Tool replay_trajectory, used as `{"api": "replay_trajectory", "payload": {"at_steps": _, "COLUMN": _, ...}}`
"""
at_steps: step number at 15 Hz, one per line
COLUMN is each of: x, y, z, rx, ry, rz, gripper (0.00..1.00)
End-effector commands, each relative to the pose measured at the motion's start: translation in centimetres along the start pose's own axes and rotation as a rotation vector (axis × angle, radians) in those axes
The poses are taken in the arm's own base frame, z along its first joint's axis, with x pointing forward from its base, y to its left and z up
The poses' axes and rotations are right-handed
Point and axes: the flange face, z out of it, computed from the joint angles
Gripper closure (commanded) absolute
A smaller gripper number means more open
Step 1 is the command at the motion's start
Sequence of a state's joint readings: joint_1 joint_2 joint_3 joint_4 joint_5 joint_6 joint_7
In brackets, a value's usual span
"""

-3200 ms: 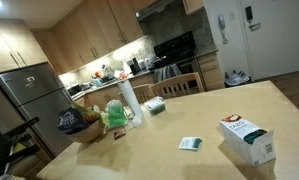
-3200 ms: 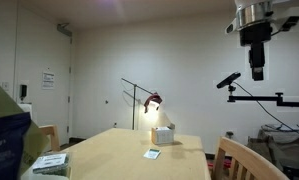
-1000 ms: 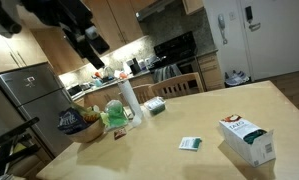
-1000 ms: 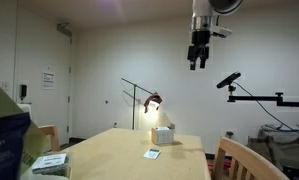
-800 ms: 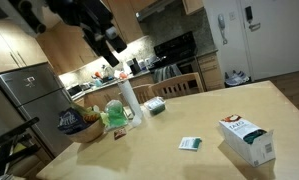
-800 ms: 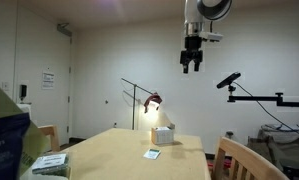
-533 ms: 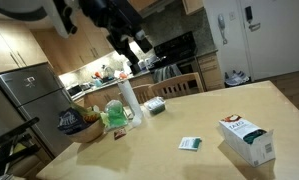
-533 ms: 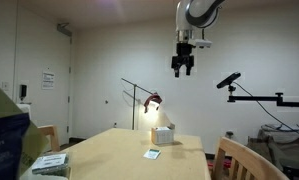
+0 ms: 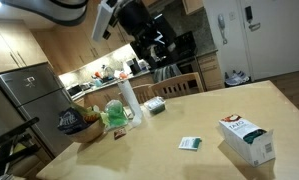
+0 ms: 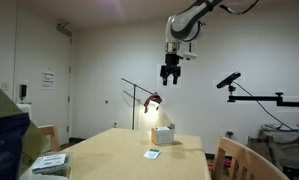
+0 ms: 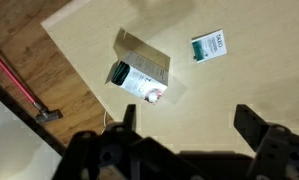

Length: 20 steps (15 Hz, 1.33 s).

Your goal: Take the white object from the table and place it in the box on the table

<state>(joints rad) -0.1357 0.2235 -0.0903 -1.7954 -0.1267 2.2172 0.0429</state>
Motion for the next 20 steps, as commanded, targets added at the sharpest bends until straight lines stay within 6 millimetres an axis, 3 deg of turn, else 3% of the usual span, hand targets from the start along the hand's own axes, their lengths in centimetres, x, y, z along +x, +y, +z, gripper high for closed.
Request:
{"api": "replay_trajectory", "payload": {"at_steps": 1, "x": 2.3, "y": 0.8, "z": 2.7, "rx": -0.049, "ry": -0.045, "rz": 0.045, "gripper": 0.00}}
{"api": "replay_trajectory", "payload": {"at_steps": 4, "x": 3.2, "y": 1.7, "z": 5.1, "rx": -0.118, "ry": -0.083, "rz": 0.123, "gripper": 0.00}}
{"api": "replay_trajectory", "payload": {"at_steps": 5, "x": 2.0, "y": 1.5, "z": 4.8, "rx": -0.068, "ry": -0.054, "rz": 0.081, "gripper": 0.00}}
{"api": "replay_trajectory", "payload": {"at_steps": 7, "x": 2.5, "y": 1.8, "z": 6.0, "rx": -0.092, "ry": -0.073, "rz": 0.106, "gripper": 0.00}}
{"api": "replay_trajectory", "payload": {"at_steps": 11, "x": 2.9, "y": 1.4, "z": 5.8, "rx": -0.088, "ry": -0.059, "rz": 0.081, "gripper": 0.00}}
{"api": "replay_trajectory", "payload": {"at_steps": 16, "x": 5.0, "y": -2.7, "z": 8.8, "rx": -0.089, "ry": 0.151, "rz": 0.010, "gripper": 0.00}}
{"api": "replay_trajectory", "payload": {"at_steps": 20, "x": 5.3, "y": -6.6, "z": 14.9, "rx": -0.072, "ry": 0.128, "rz": -0.078, "gripper": 0.00}}
